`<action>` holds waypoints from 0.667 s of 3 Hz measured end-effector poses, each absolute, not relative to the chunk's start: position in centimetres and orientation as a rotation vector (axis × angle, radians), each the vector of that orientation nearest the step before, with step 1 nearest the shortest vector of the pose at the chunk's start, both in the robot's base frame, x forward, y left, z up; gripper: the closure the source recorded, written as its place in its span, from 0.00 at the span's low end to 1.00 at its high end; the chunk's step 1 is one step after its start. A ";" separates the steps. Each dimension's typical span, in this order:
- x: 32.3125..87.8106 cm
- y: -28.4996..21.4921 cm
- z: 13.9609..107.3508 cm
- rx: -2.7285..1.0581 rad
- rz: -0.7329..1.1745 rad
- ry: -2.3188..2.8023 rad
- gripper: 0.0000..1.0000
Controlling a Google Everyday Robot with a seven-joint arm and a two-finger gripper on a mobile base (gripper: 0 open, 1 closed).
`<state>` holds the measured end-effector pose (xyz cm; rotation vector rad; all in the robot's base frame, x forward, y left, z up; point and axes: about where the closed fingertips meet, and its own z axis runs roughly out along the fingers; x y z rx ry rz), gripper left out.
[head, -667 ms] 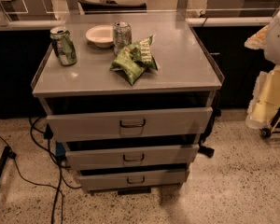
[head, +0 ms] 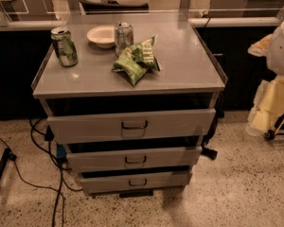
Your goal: Open middle drawer
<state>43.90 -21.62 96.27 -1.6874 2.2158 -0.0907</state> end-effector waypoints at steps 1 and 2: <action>43.9 -21.3 92.7 -1.640 -0.136 2.185 0.00; 44.1 -21.0 89.4 -1.619 -0.150 2.170 0.00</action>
Offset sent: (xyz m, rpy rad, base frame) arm 0.0047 0.0085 -0.1098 0.0253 -0.1123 -0.0352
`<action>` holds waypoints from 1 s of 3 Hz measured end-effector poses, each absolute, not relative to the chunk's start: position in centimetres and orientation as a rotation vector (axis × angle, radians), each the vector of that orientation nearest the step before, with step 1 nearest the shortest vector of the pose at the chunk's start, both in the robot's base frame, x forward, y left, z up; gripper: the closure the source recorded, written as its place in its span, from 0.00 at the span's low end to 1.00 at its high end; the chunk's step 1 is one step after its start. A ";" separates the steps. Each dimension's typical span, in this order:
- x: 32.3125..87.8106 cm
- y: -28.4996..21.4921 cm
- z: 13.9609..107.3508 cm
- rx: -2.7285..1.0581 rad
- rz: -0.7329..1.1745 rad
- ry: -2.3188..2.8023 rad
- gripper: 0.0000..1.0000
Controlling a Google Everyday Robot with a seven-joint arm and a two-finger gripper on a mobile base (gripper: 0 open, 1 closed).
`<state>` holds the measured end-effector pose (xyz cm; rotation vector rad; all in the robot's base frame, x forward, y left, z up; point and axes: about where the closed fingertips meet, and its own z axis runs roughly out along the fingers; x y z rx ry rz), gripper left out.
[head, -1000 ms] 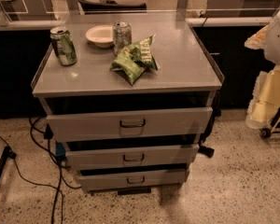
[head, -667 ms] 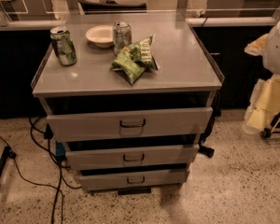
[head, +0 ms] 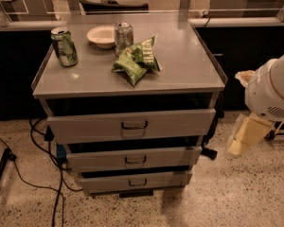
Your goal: Open middle drawer
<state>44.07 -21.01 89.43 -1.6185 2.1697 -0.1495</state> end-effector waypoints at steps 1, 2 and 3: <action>44.8 -20.1 83.8 -1.638 -0.090 2.133 0.00; 45.1 -19.3 79.8 -1.670 -0.025 2.104 0.00; 45.3 -17.8 72.6 -1.718 0.105 2.120 0.00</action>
Offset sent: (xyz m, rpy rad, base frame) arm 0.0148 0.0246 -0.1421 0.1133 0.0560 0.1203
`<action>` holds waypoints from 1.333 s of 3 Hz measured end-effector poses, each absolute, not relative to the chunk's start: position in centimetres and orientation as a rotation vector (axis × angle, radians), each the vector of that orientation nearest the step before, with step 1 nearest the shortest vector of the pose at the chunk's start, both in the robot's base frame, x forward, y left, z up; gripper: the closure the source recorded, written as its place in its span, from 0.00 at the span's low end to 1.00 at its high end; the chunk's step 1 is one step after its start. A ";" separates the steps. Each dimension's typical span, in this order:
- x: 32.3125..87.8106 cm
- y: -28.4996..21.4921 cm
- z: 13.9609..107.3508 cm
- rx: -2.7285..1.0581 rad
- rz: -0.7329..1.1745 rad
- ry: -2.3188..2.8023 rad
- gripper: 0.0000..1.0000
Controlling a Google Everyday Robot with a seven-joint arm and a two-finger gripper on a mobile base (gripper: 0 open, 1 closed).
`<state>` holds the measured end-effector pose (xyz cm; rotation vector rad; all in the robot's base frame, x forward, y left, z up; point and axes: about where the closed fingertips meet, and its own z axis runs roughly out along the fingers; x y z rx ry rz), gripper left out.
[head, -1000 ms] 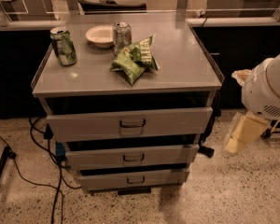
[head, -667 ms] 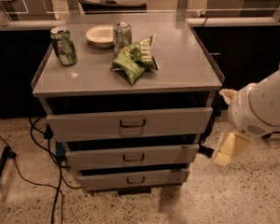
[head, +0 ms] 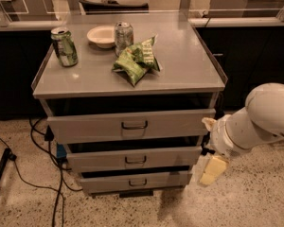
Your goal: Open middle drawer
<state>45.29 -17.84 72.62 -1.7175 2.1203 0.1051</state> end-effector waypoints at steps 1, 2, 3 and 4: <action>45.3 -17.8 72.4 -1.721 0.102 2.115 0.00; 45.3 -17.8 70.3 -1.754 0.070 2.056 0.00; 45.9 -17.4 65.3 -1.798 0.043 1.961 0.00; 46.8 -17.4 61.0 -1.800 0.057 1.942 0.00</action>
Offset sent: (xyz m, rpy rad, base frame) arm 0.0020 -0.0007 -0.0529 -0.0161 -0.0999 0.0909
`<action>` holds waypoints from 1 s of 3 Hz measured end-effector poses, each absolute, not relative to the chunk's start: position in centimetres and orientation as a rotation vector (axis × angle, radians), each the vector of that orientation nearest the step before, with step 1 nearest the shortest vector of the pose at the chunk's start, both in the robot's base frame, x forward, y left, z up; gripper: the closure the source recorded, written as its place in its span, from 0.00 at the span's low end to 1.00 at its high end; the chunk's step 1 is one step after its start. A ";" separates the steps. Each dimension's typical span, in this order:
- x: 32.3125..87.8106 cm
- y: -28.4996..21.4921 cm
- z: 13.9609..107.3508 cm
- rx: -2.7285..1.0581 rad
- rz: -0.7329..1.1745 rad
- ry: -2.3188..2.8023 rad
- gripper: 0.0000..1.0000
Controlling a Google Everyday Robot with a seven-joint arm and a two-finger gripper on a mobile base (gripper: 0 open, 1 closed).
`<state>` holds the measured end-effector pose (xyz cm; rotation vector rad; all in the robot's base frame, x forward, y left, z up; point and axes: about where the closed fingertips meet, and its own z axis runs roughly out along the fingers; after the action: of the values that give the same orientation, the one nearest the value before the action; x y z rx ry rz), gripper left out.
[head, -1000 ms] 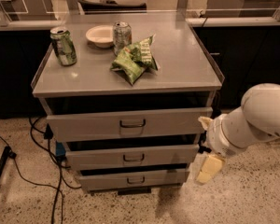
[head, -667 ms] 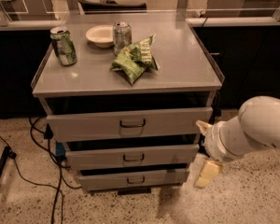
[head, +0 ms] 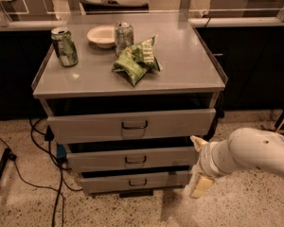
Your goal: Open middle drawer
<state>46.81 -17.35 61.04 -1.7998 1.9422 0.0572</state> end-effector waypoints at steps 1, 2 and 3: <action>47.7 -17.1 56.9 -1.805 0.087 1.957 0.00; 48.7 -16.6 52.5 -1.813 0.130 1.969 0.00; 48.7 -15.4 47.7 -1.841 0.205 1.988 0.00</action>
Offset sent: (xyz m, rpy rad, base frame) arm 0.0311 0.0127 -0.1389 0.0358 0.0978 0.0125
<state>48.72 -15.36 47.71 -1.8411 1.9880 0.2050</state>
